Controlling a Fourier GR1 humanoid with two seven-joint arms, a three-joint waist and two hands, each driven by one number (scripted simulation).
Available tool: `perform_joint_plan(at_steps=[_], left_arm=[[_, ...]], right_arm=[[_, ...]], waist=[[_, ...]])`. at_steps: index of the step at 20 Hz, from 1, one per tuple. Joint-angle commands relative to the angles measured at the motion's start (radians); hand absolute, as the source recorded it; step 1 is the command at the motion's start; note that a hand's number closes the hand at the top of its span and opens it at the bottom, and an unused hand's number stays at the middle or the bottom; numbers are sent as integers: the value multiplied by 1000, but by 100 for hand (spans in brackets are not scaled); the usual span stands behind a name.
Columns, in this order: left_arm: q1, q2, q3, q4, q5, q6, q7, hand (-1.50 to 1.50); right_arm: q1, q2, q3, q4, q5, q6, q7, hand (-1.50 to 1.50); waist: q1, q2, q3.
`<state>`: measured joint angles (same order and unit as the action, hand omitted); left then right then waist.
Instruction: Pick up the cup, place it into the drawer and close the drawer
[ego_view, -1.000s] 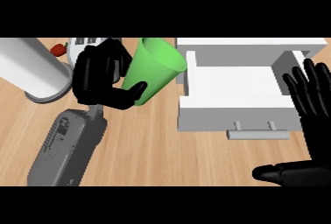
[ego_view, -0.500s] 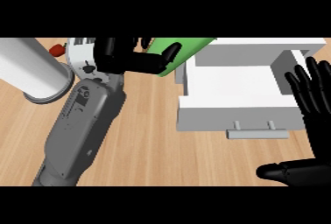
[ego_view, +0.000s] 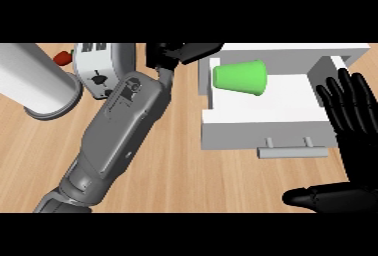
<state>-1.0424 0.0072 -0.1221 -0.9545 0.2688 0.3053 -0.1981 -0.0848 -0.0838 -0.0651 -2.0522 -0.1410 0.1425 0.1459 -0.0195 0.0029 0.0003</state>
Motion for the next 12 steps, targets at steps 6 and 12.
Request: perform_joint_plan(at_steps=[6,12], left_arm=[[-123,-7,-134,250,135,106,-110,150],[-177,-7,-188,393,234,94,-139,150]], right_arm=[[28,34,53,-22,43,-11,-22,-150],[12,-8,4,3,-3,30,-31,-150]], waist=[[-21,4,0],[-33,8,1]])
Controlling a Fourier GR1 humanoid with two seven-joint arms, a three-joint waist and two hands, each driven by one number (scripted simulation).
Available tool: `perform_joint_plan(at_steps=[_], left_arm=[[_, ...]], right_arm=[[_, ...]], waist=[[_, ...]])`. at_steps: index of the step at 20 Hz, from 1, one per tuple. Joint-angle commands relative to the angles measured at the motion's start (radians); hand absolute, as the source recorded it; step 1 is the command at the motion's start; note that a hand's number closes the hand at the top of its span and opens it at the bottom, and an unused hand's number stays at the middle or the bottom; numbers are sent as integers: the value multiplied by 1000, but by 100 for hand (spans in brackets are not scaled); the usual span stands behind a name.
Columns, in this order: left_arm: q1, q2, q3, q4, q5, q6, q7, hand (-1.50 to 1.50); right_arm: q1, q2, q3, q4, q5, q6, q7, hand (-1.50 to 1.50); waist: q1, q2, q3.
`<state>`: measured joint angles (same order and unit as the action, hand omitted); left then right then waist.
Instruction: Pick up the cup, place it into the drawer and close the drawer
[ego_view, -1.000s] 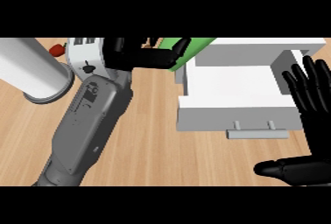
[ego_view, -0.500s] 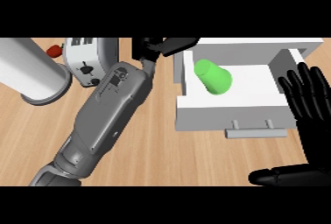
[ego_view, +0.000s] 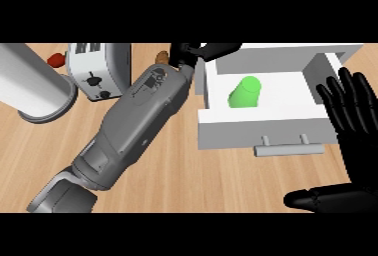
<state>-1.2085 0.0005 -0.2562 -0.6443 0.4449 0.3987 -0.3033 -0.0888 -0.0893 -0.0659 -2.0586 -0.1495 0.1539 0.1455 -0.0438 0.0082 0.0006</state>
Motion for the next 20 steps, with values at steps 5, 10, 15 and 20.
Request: perform_joint_plan(at_steps=[5,10,15,20], left_arm=[[-74,0,-136,174,93,28,-65,150],[-100,0,-212,215,140,39,-61,150],[-91,0,-314,256,140,62,-29,150],[-166,0,-347,282,148,93,34,-150]], right_arm=[[-71,-42,-54,91,-53,40,-16,-150],[-47,-2,20,42,-8,22,-10,-150],[-63,-6,5,37,-42,30,-5,-150],[-74,-24,-25,40,-69,41,-3,-150]], waist=[[-34,11,1],[-49,11,1],[-73,18,1],[-66,16,2]])
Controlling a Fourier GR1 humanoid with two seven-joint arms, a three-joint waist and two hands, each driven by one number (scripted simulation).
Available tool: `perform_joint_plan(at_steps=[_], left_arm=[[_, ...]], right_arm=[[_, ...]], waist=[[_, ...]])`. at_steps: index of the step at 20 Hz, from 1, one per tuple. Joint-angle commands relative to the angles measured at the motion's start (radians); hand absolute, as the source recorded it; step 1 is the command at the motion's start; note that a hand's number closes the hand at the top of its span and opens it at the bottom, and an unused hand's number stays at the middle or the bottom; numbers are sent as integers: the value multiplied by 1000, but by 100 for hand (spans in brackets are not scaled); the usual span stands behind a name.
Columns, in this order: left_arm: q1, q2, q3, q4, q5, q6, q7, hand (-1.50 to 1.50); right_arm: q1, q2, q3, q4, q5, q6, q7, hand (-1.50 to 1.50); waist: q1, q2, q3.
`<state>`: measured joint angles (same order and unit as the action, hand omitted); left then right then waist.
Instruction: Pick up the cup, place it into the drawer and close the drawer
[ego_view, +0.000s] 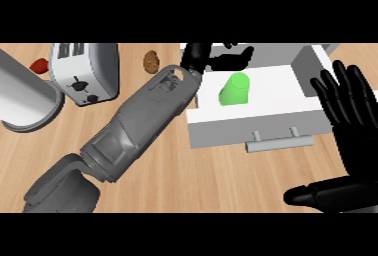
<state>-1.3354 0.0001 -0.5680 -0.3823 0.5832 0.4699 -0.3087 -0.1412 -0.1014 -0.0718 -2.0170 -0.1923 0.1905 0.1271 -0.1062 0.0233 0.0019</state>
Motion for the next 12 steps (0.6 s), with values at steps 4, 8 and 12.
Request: perform_joint_plan(at_steps=[4,8,12], left_arm=[[6,0,-14,-7,74,17,-43,-150],[46,0,-20,-101,142,6,-111,-150],[47,0,30,-114,196,-53,-191,-150]], right_arm=[[-37,-11,-11,-14,-52,11,39,-150],[-57,-10,-43,29,-87,8,32,-150],[-20,3,-25,-12,-127,16,55,-150]], waist=[[-20,6,-1],[6,0,-1],[33,-7,-1]])
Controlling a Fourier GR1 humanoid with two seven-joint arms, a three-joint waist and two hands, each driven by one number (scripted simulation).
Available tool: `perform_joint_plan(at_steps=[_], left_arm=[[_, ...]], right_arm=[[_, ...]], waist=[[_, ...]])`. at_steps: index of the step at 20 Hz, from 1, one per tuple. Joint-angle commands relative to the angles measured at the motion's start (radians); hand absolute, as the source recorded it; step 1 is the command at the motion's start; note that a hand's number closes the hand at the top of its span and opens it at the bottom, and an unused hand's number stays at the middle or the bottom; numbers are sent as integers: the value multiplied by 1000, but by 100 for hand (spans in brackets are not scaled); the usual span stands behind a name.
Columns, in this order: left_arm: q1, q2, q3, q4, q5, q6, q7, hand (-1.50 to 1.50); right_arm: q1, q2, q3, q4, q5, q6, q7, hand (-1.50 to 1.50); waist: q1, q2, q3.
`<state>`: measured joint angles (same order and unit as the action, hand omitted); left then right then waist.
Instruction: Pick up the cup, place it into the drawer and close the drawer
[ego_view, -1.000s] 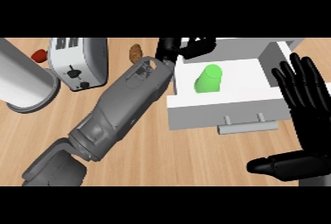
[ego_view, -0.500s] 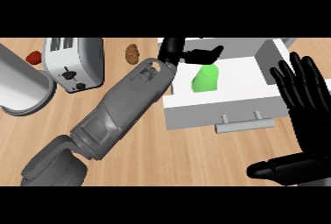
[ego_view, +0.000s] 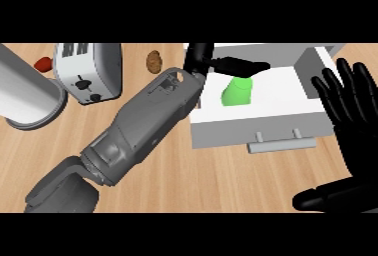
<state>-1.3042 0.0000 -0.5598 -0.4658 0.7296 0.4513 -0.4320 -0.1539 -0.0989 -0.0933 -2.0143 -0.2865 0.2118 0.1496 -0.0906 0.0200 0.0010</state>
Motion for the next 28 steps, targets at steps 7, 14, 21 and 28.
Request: perform_joint_plan(at_steps=[7,14,21,28], left_arm=[[69,37,102,-125,62,-56,-27,-150],[189,173,145,-360,90,-16,65,-150],[458,338,143,-666,85,-12,138,-150],[781,431,185,-911,88,-55,117,-150]], right_arm=[[6,-81,-63,3,-84,68,41,150],[84,-150,0,-76,87,148,15,150],[93,-204,12,-57,206,188,5,150],[109,-146,104,-18,386,131,-2,150]], waist=[[95,-23,-1],[125,-34,-2],[129,-31,-1],[112,-24,-1]])
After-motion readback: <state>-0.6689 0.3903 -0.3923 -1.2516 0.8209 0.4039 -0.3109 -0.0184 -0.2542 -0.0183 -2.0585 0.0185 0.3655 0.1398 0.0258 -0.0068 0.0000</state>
